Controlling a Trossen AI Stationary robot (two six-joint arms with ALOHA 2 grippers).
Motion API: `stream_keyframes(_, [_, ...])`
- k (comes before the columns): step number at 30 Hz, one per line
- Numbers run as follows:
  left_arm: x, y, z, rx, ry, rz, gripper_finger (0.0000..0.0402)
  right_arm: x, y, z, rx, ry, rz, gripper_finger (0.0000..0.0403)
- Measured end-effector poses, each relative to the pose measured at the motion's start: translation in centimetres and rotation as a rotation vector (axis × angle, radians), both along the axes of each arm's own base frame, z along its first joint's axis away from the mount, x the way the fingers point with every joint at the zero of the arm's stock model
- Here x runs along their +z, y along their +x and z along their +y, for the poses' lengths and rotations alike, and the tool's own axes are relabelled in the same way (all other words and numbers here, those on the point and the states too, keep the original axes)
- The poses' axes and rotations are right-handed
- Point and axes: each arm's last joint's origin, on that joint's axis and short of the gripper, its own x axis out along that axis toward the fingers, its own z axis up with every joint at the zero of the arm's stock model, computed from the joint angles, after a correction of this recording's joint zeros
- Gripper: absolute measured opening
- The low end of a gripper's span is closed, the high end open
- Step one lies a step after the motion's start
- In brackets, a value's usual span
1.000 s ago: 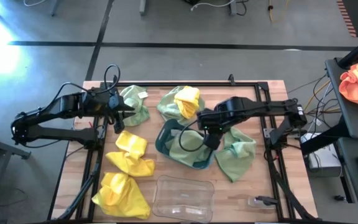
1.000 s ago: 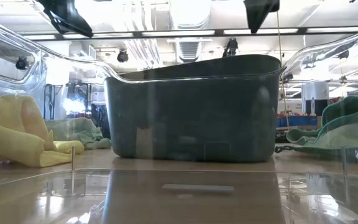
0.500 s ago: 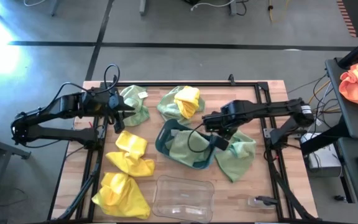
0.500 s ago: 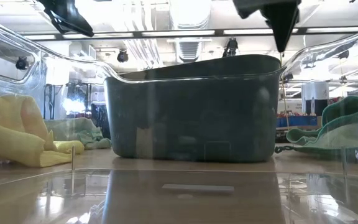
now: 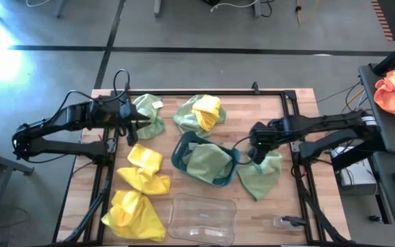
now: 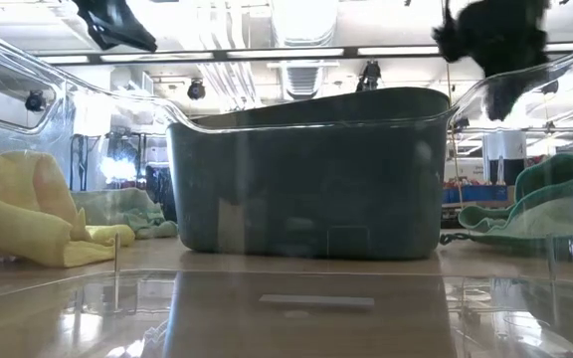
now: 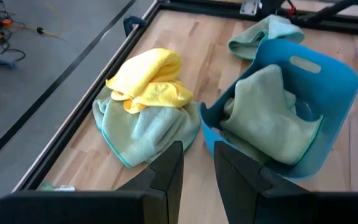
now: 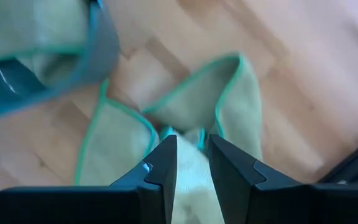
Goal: Sort microfiber towel by color & place in baskets
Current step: Put the bottom microfiber cloth into the blue bin
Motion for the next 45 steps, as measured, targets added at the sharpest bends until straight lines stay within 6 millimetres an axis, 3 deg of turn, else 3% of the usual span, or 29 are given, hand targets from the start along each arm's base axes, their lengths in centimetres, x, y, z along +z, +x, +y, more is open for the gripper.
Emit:
stream_keyframes(8, [0.6,0.4,0.1,0.025,-0.018,-0.085,0.0075,-2.3,-1.7,0.2,-0.019,0.089,0.064,0.0078])
stream_keyframes(19, [0.9,0.5,0.1,0.057,-0.053,-0.126,0.0075,-4.7,-2.6,0.3,0.001,0.135,0.166,0.0125])
stream_keyframes(31, [0.9,0.5,0.1,0.059,-0.055,-0.131,0.0075,-5.4,-2.1,0.4,0.036,0.157,0.194,0.0179])
stream_keyframes(45, [0.9,0.5,0.1,0.057,-0.052,-0.129,0.0075,-8.1,-0.3,0.6,0.088,0.202,0.348,0.0184])
